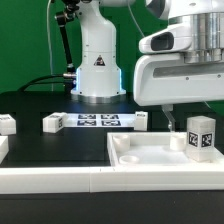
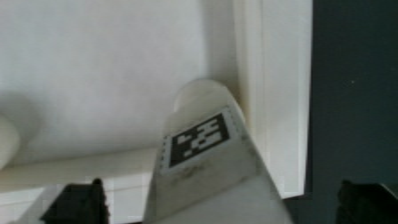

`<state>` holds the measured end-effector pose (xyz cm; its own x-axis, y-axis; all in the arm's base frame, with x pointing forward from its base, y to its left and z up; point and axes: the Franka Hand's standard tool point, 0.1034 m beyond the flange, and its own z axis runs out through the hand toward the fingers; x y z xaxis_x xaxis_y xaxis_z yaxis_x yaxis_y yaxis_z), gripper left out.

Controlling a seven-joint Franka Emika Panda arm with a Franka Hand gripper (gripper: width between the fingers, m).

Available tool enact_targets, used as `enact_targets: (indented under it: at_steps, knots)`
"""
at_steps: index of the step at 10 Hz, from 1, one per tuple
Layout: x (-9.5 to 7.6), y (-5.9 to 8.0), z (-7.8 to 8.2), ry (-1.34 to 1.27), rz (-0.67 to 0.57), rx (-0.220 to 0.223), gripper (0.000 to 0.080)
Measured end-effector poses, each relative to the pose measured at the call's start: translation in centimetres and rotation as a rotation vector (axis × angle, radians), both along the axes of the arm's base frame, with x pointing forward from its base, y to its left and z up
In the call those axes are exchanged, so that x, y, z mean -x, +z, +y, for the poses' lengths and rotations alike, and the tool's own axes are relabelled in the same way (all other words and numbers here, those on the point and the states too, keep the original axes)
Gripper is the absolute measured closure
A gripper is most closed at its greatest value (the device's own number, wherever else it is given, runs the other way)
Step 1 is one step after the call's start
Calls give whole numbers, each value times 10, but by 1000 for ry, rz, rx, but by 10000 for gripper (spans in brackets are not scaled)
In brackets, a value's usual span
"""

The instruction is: Assemble square table

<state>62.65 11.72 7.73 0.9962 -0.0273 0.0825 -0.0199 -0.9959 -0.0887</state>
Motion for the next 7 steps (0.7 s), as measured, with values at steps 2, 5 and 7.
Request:
enact_targets:
  at_steps: [2, 5, 7]
  knots:
    - [0, 0, 0, 147, -13, 18, 151]
    - [0, 0, 0, 162, -14, 19, 151]
    - [0, 0, 0, 159, -13, 18, 415]
